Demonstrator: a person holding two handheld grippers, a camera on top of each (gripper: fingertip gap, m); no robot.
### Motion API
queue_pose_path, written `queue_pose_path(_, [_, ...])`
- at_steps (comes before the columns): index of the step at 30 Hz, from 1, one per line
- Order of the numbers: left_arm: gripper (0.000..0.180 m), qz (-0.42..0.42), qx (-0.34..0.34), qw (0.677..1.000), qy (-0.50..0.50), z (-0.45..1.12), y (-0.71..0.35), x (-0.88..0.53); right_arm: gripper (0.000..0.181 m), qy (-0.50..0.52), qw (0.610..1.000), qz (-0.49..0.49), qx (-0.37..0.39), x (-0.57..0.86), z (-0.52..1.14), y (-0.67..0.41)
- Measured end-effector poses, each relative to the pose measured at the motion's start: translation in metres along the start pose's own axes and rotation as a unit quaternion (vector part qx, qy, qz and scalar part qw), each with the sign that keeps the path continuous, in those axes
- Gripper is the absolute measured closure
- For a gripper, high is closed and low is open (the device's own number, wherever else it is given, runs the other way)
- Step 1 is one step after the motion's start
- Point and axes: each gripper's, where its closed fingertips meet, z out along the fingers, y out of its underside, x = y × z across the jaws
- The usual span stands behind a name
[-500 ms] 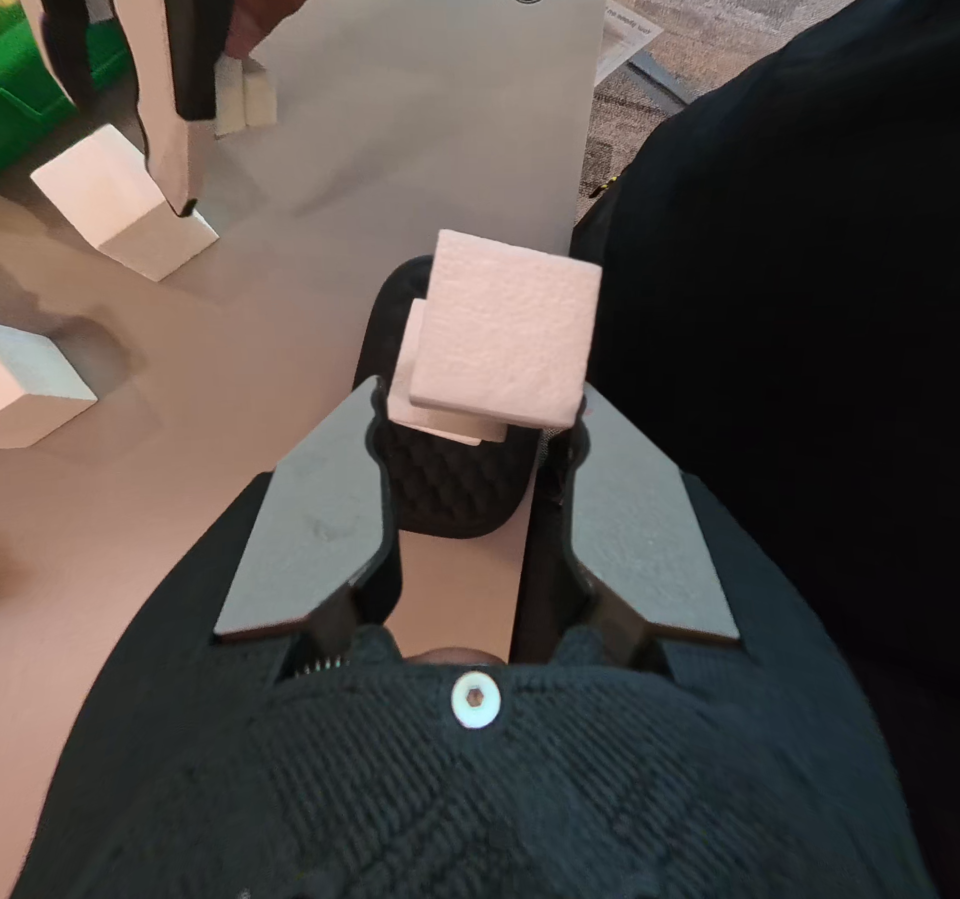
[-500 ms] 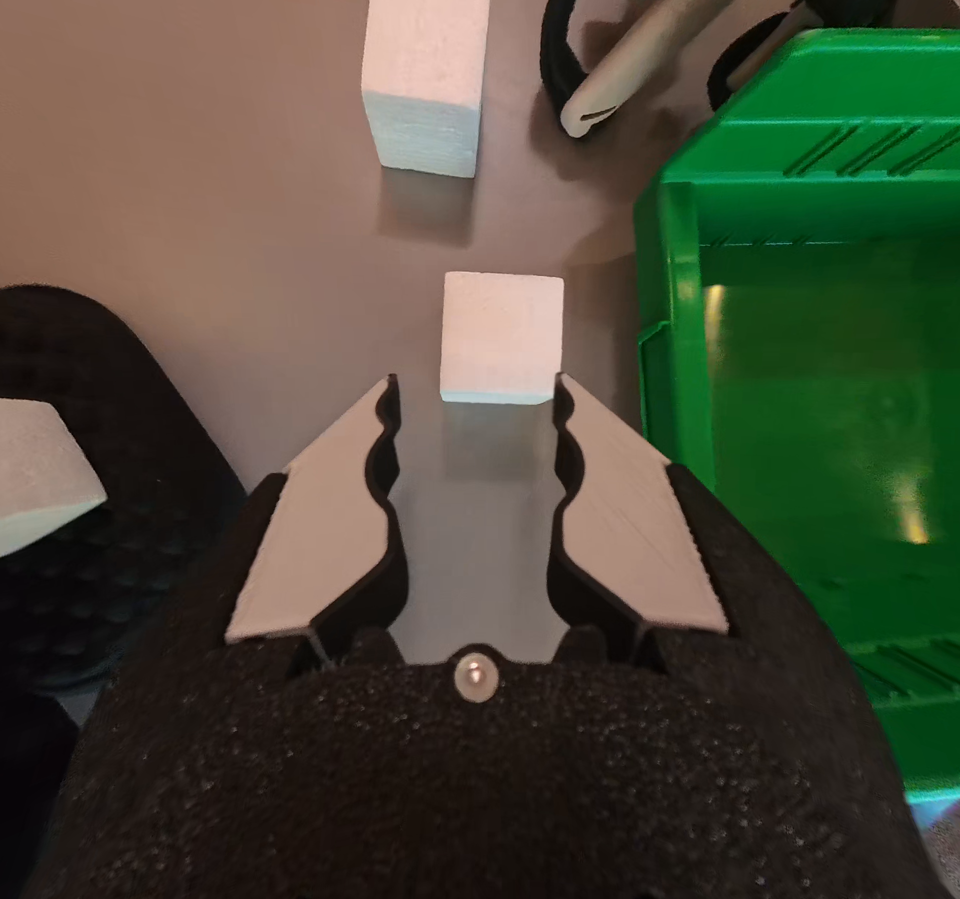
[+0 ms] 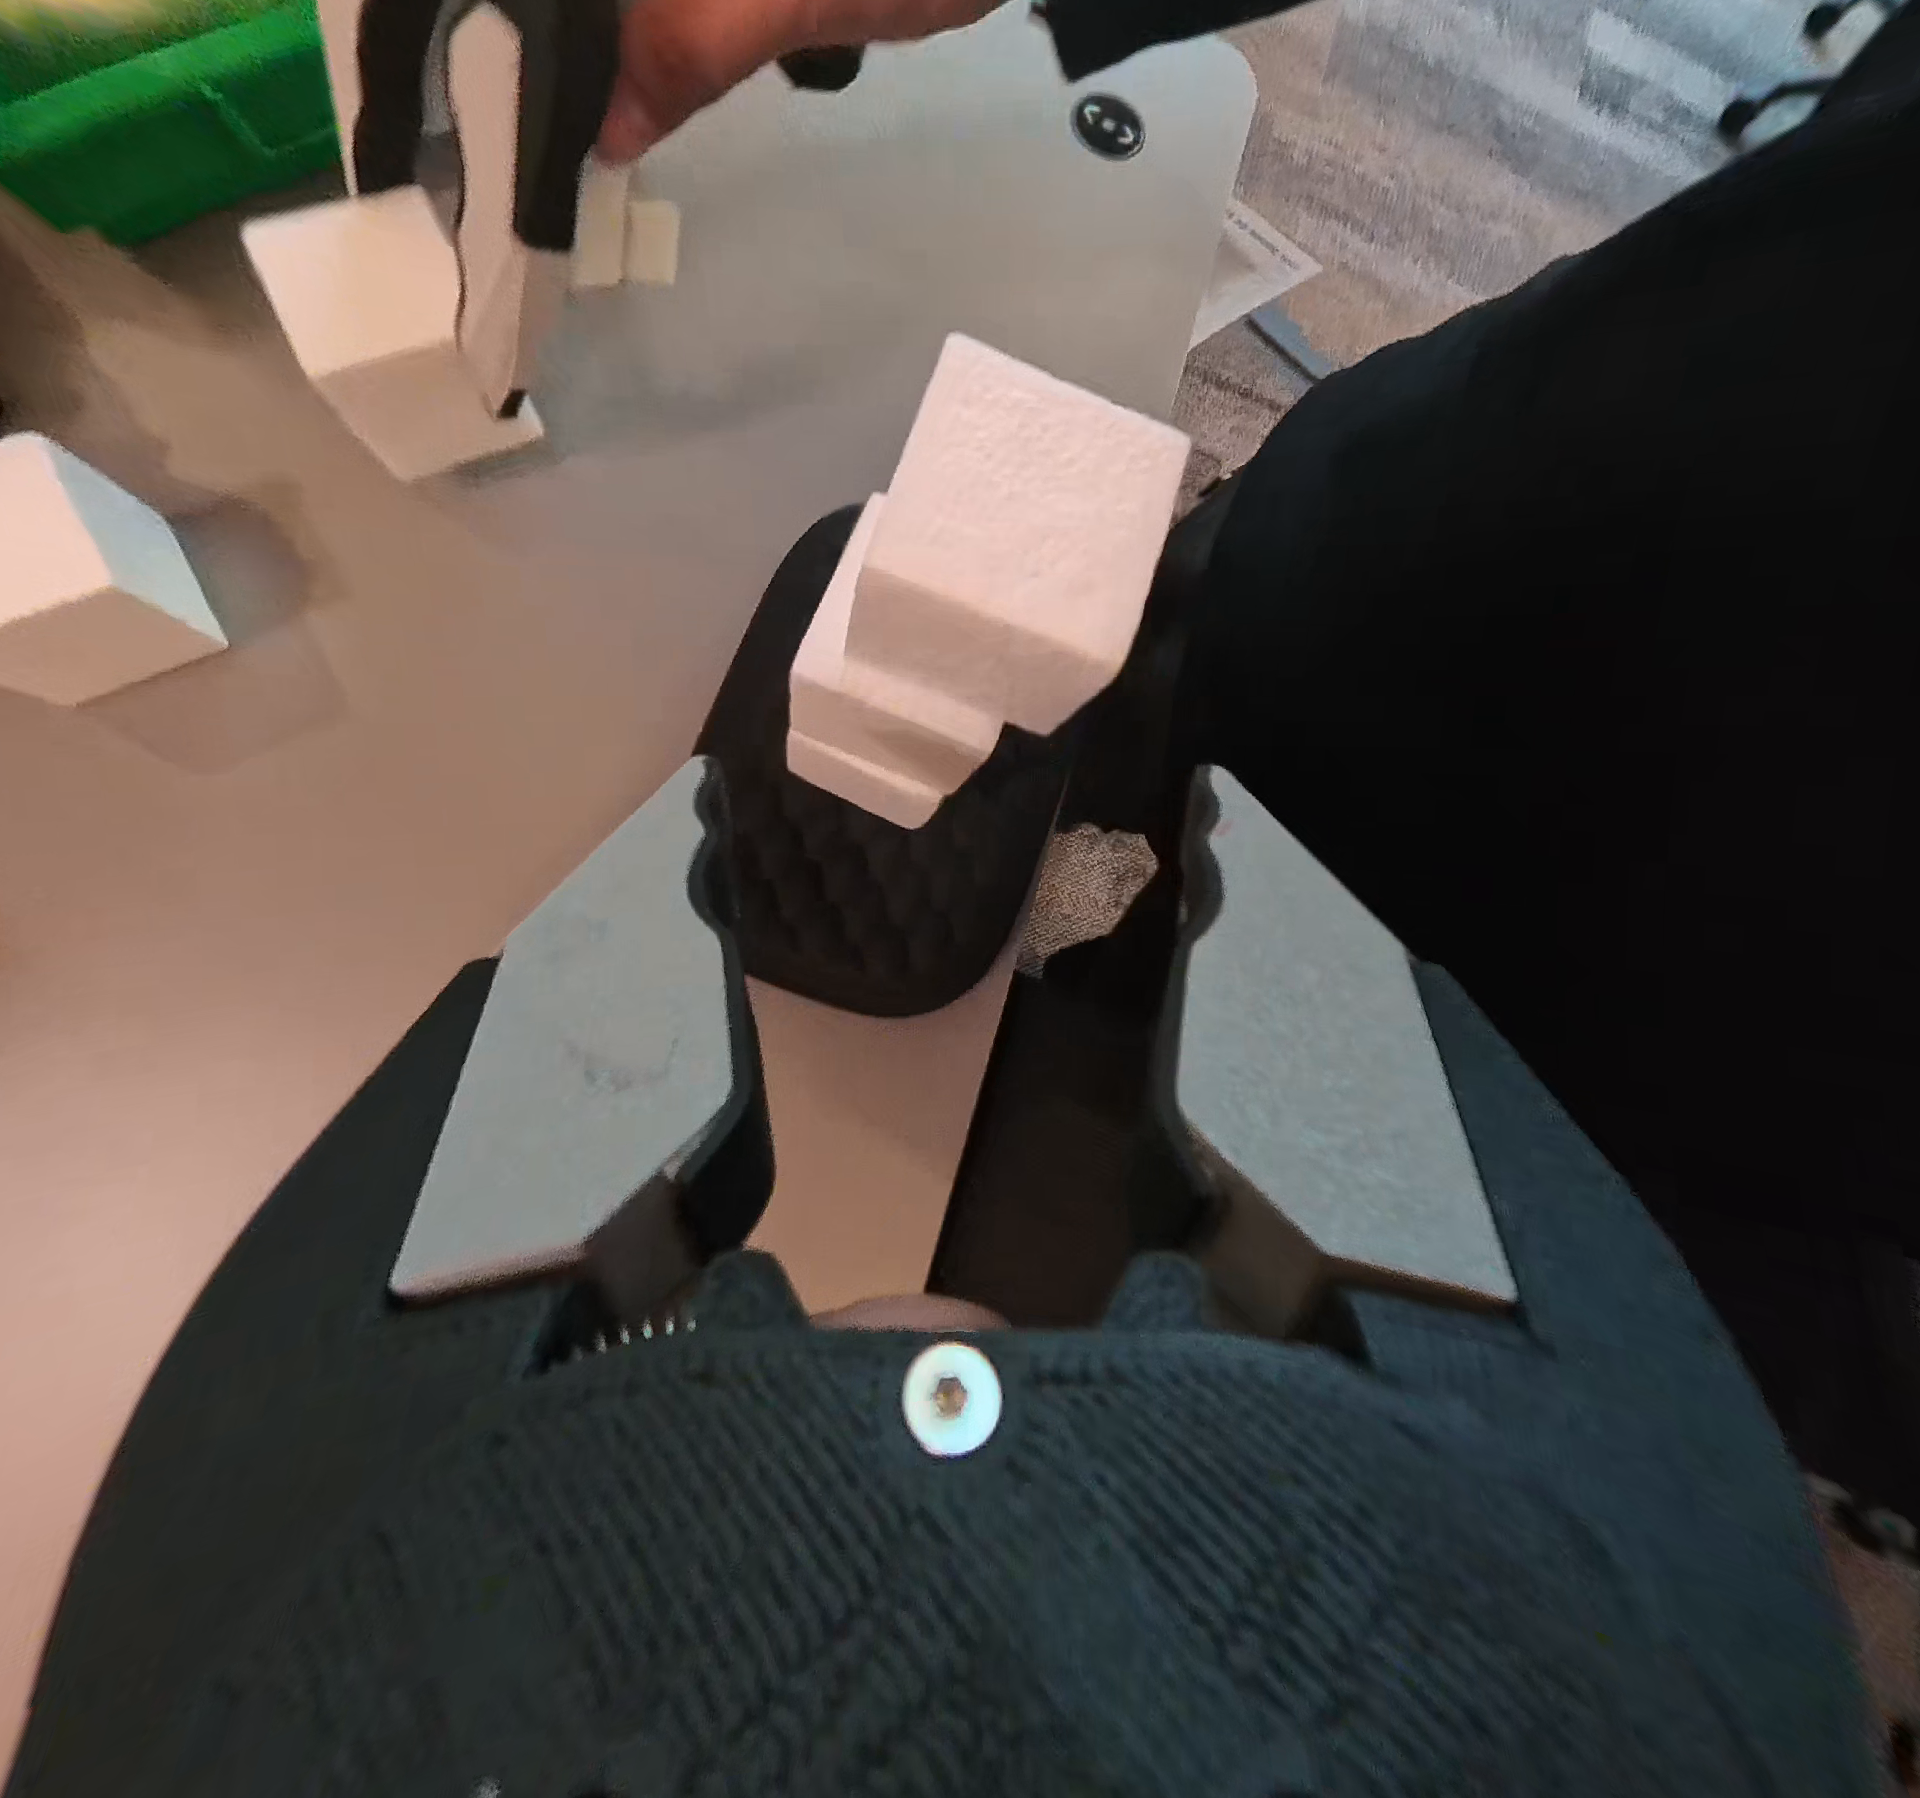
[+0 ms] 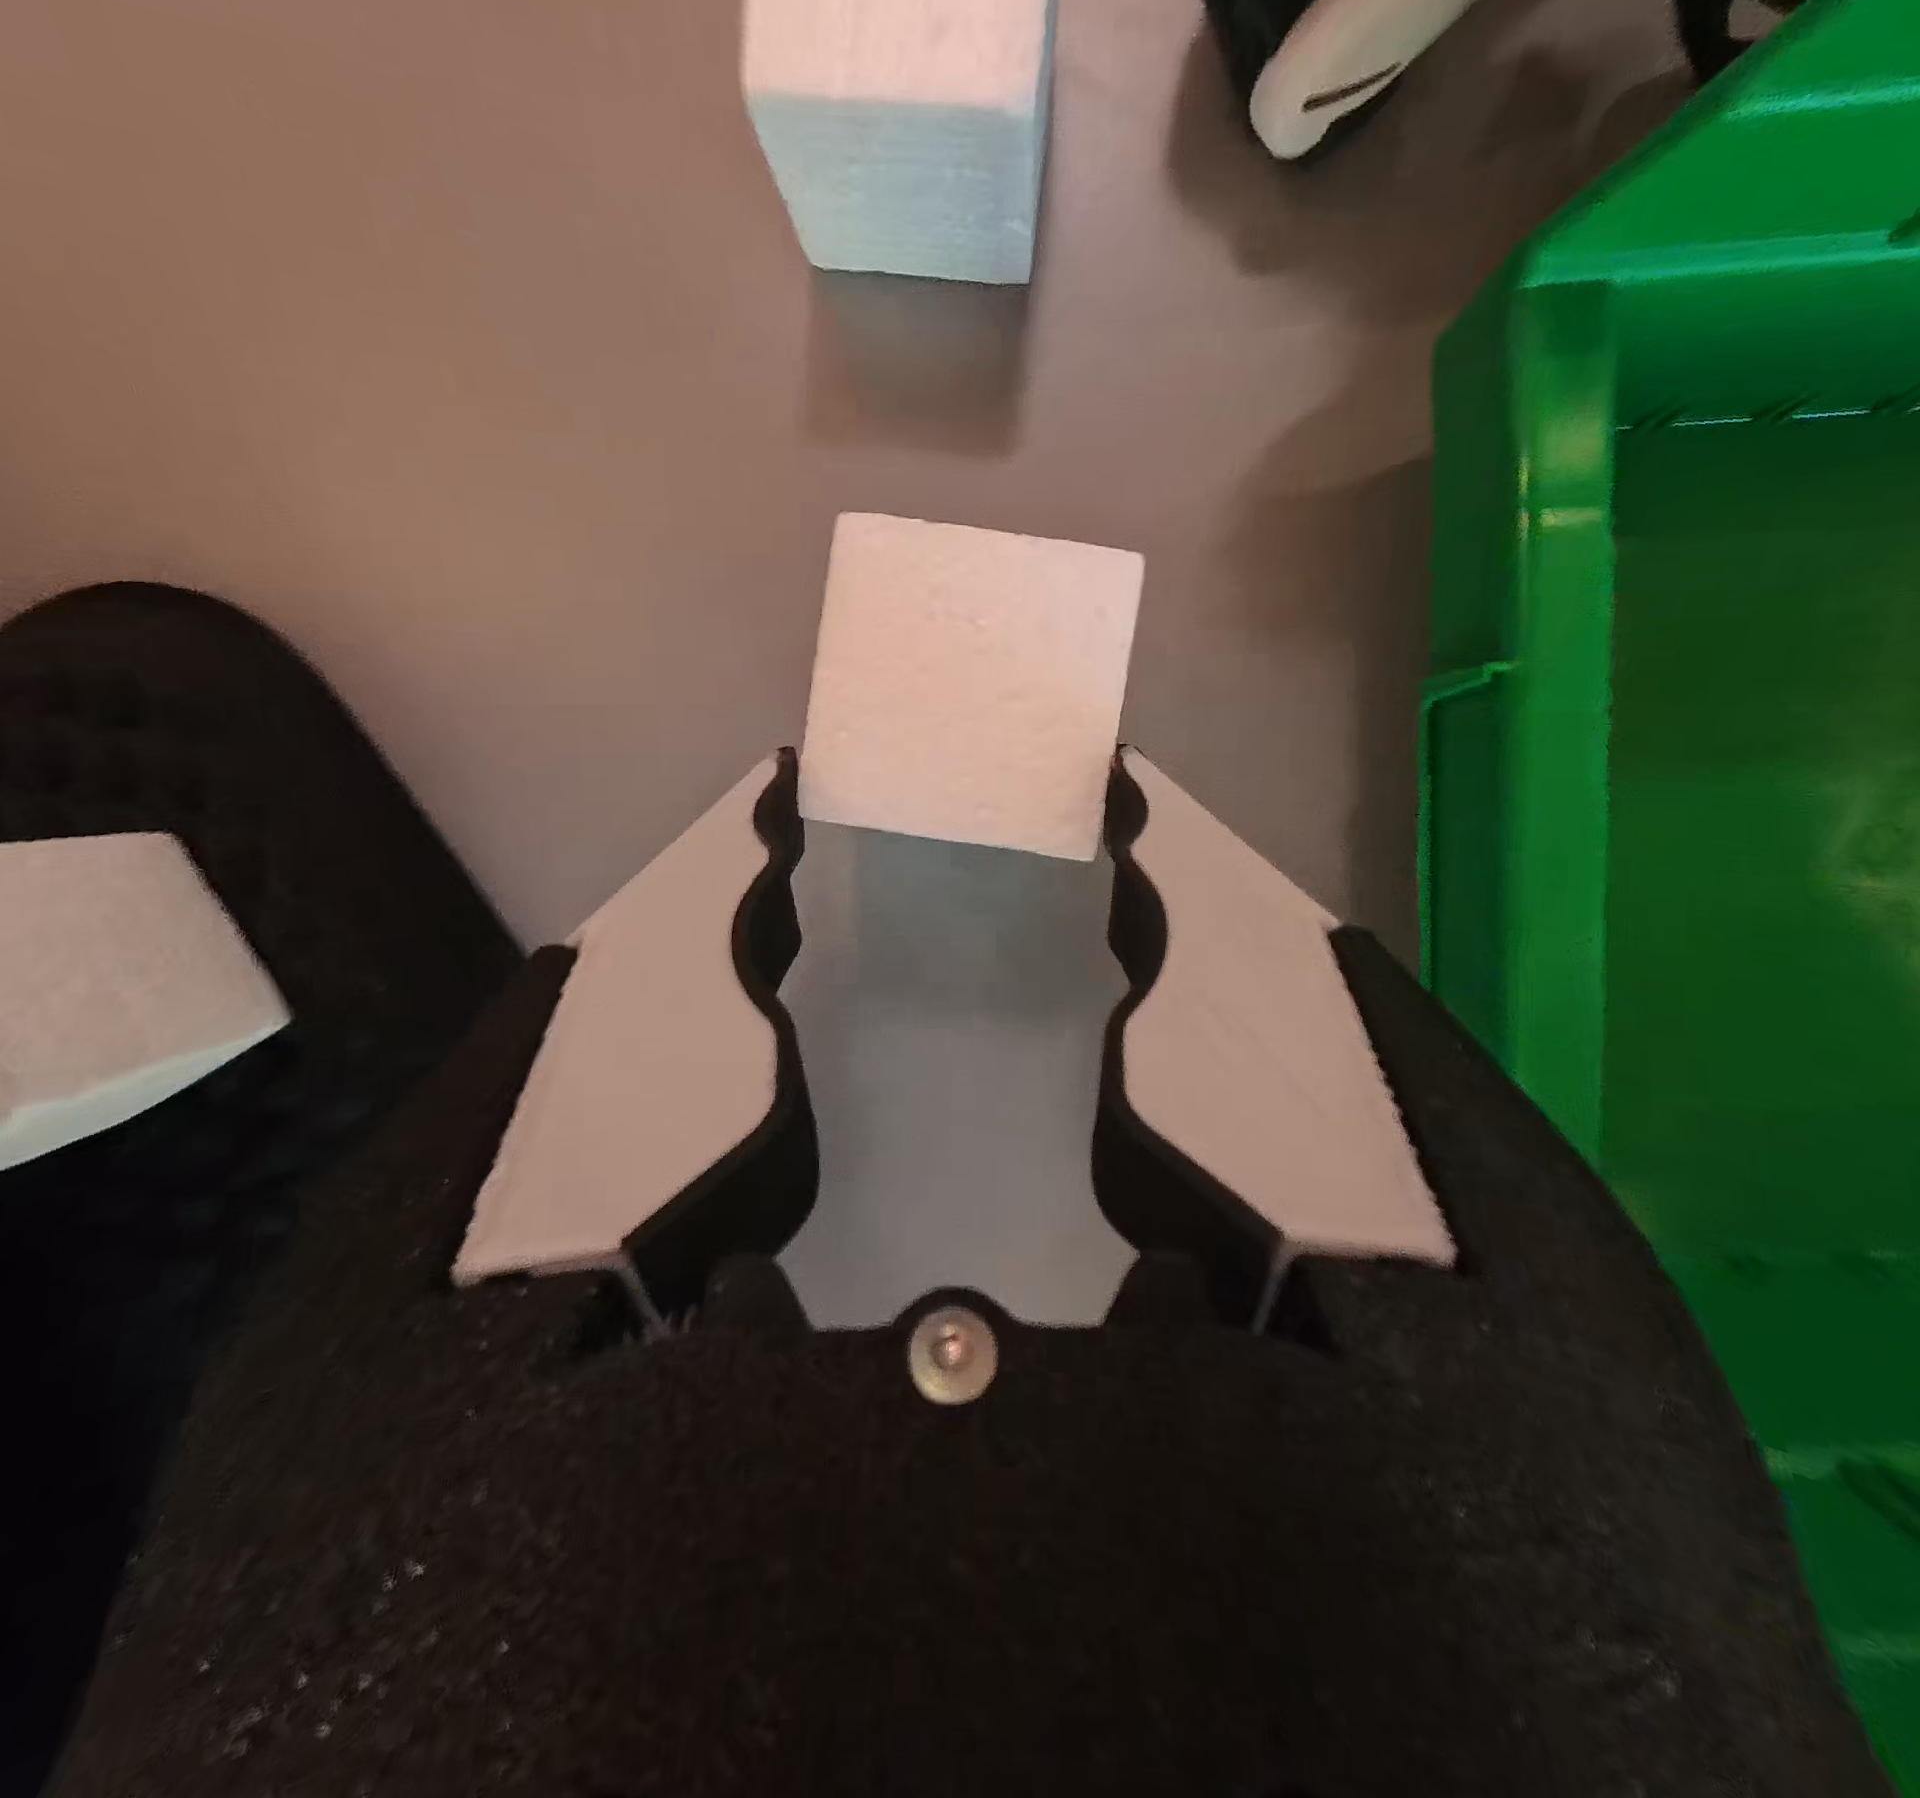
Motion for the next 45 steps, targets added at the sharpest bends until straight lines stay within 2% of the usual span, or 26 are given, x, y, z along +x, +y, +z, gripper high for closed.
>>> queue_pose_path(8, [0.094,-0.039,0.053,0.998,-0.012,-0.004,0.001,-0.025,0.123,0.009,0.996,-0.025,0.086,-0.029,-0.101,-0.003])
queue_pose_path(13, [0.098,-0.047,0.053,0.997,-0.031,-0.002,0.002,-0.036,0.123,-0.004,0.986,-0.054,0.156,-0.066,-0.176,-0.028])
queue_pose_path(18, [0.102,-0.074,0.046,0.993,-0.074,-0.003,0.008,-0.051,0.123,-0.001,0.980,-0.093,0.176,-0.094,-0.219,-0.046])
queue_pose_path(24, [0.105,-0.091,0.042,0.990,-0.096,-0.018,0.015,-0.051,0.123,-0.079,0.978,-0.129,0.144,-0.136,-0.227,-0.046])
queue_pose_path(33, [0.104,-0.101,0.012,0.989,-0.109,-0.020,0.045,-0.040,0.123,-0.155,0.962,-0.224,0.014,-0.186,-0.171,-0.019])
queue_pose_path(45, [0.106,-0.132,0.022,0.985,-0.113,-0.021,0.051,-0.042,0.119,-0.139,0.952,-0.271,-0.020,-0.189,-0.148,-0.009])
